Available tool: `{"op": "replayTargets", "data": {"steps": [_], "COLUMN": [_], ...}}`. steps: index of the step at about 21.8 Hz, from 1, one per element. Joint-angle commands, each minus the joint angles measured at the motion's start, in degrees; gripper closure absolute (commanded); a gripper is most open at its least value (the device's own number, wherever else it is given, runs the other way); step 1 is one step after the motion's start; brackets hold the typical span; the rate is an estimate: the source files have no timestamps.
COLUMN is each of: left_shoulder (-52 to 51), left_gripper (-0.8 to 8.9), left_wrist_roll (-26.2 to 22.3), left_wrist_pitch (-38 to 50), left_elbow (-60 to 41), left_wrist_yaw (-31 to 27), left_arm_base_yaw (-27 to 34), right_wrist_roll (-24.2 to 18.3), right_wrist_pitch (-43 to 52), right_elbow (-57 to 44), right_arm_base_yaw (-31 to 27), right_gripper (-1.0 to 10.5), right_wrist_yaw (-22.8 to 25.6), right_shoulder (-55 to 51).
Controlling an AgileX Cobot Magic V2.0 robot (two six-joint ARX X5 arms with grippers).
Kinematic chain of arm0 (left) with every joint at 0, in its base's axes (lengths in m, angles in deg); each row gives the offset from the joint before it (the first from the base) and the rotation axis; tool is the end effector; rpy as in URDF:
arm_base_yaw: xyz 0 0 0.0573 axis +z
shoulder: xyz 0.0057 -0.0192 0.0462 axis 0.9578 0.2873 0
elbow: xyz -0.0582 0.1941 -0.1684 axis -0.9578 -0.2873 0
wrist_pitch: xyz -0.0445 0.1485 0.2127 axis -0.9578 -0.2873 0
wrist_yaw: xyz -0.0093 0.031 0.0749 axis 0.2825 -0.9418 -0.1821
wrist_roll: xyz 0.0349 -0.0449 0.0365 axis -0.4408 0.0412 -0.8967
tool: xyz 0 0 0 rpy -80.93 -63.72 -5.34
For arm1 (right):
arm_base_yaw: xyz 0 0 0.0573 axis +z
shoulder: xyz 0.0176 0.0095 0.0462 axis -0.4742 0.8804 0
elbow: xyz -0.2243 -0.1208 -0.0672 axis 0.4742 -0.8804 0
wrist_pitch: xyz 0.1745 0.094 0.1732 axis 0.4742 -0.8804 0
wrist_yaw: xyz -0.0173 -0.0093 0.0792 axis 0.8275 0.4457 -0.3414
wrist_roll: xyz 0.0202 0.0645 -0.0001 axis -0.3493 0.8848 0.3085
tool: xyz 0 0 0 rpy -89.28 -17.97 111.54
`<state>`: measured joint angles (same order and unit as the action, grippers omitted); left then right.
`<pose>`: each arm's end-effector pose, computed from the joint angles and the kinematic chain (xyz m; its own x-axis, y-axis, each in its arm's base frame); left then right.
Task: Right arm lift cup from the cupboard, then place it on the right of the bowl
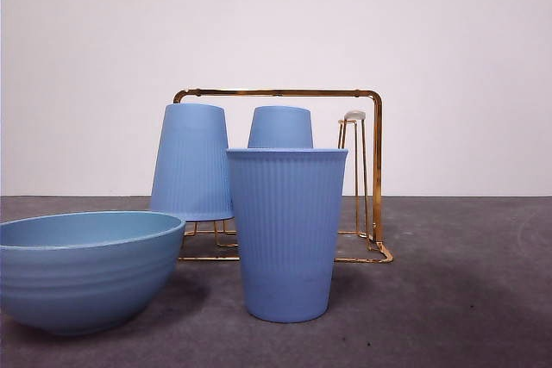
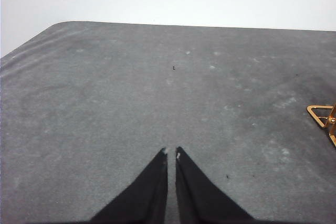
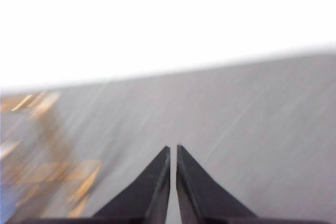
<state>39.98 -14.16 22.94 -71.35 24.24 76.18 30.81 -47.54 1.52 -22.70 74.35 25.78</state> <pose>0.1272 0.0064 0.1535 0.9868 0.0494 -0.1545 -0.0529 0.9984 -0.0184 0.1305 0.0098 0.2266 0.9989 0.0365 -0.0307 -0.0304 0.9832 0.1802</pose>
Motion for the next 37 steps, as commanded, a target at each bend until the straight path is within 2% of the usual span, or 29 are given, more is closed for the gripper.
{"op": "replayTargets", "data": {"steps": [1, 3, 6, 9, 12, 15, 37], "left_shoulder": [-0.07, -0.07, -0.07, -0.07, -0.07, -0.07, -0.07], "left_gripper": [7.9, 7.9, 7.9, 7.9, 7.9, 7.9, 7.9], "left_wrist_roll": [0.22, 0.22, 0.22, 0.22, 0.22, 0.22, 0.22], "left_wrist_pitch": [-0.24, -0.24, -0.24, -0.24, -0.24, -0.24, -0.24], "left_elbow": [-1.09, -1.09, -1.09, -1.09, -1.09, -1.09, -1.09], "left_wrist_yaw": [0.2, 0.2, 0.2, 0.2, 0.2, 0.2, 0.2], "left_arm_base_yaw": [0.07, 0.07, 0.04, 0.04, 0.04, 0.07, 0.04], "right_wrist_roll": [-3.91, -3.91, -4.09, -5.62, -9.6, -11.58, -11.17], "right_wrist_pitch": [2.21, 2.23, 2.95, 0.55, -1.27, -3.19, -3.39], "right_elbow": [-6.36, -10.58, -13.33, -14.08, -14.08, -14.08, -14.05], "right_arm_base_yaw": [-1.05, -1.14, -1.14, -1.16, -1.22, -1.25, -1.25], "right_gripper": [9.3, 9.3, 9.3, 9.3, 9.3, 9.3, 9.3], "right_wrist_yaw": [4.13, 6.19, 6.58, 3.61, -0.15, -1.16, -2.01], "right_shoulder": [-5.07, -8.98, -10.86, -10.8, -10.8, -10.8, -10.8]}}
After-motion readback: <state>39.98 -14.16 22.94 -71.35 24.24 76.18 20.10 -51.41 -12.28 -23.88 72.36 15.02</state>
